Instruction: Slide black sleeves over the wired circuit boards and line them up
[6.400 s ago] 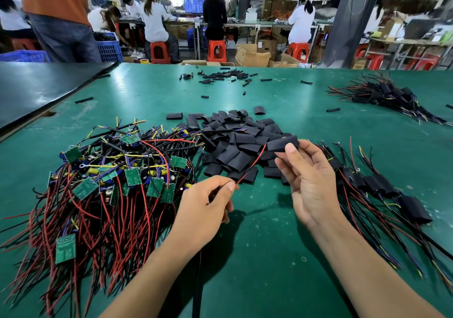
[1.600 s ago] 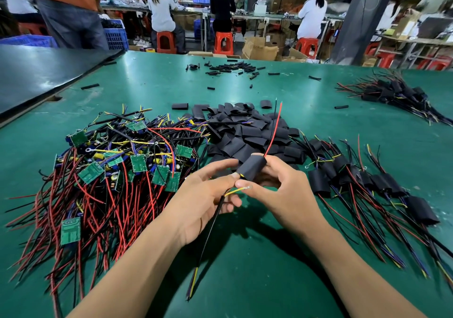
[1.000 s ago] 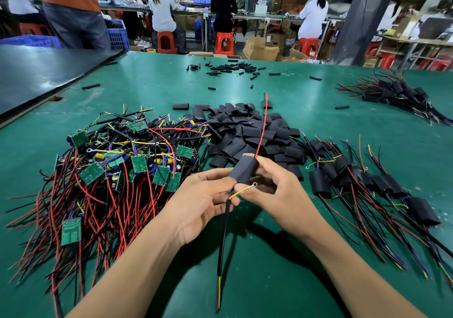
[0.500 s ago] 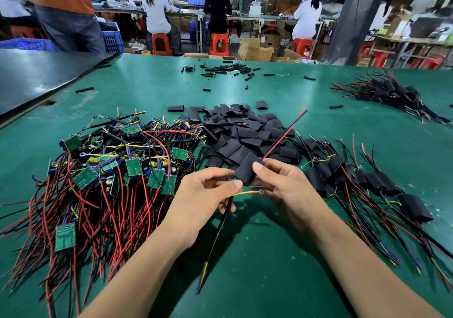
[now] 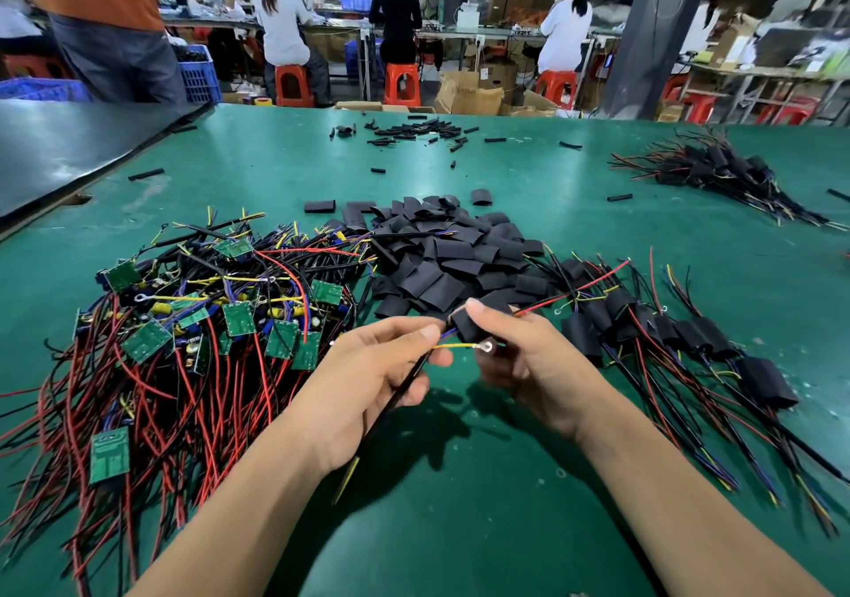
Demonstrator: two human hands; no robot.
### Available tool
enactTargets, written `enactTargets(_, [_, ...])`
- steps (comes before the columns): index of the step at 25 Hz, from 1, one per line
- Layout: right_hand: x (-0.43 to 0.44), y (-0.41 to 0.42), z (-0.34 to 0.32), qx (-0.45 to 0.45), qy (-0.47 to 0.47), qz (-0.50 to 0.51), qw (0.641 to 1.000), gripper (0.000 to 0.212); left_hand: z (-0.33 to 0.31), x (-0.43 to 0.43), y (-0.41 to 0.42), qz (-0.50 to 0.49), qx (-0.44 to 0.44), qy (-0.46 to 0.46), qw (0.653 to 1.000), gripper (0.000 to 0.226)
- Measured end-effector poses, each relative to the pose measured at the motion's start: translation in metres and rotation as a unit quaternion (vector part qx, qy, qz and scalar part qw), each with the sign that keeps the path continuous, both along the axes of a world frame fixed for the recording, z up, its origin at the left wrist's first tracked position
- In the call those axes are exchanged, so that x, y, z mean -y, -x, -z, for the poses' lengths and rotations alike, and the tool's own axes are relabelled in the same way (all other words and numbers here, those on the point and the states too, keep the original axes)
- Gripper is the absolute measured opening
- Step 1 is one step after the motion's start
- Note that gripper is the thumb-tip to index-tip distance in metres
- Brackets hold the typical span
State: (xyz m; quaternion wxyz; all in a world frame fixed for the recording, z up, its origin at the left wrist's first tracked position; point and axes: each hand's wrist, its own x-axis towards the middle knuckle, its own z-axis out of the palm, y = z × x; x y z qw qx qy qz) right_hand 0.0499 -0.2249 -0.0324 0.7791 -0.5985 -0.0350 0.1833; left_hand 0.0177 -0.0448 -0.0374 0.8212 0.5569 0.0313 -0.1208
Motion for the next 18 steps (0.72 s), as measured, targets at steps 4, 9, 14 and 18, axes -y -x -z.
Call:
enactTargets(4, [0.003, -0.005, -0.007, -0.060, -0.195, 0.101, 0.974, 0.023, -0.004, -0.005, -0.005, -0.010, -0.039, 0.118, 0.992, 0.043])
enactTargets(9, [0.029, -0.015, -0.009, -0.110, -0.361, 0.338, 0.862, 0.023, 0.004, -0.010, -0.010, -0.052, -0.064, 0.107, 0.991, 0.052])
enactTargets(14, [0.040, -0.017, -0.004, -0.143, -0.424, 0.371, 0.814, 0.048, 0.005, -0.006, -0.009, -0.055, -0.063, 0.047, 0.995, 0.046])
enactTargets(18, [0.029, -0.013, -0.003, -0.139, -0.395, 0.296, 0.858, 0.054, 0.010, 0.001, -0.007, -0.061, -0.032, -0.068, 0.995, 0.024])
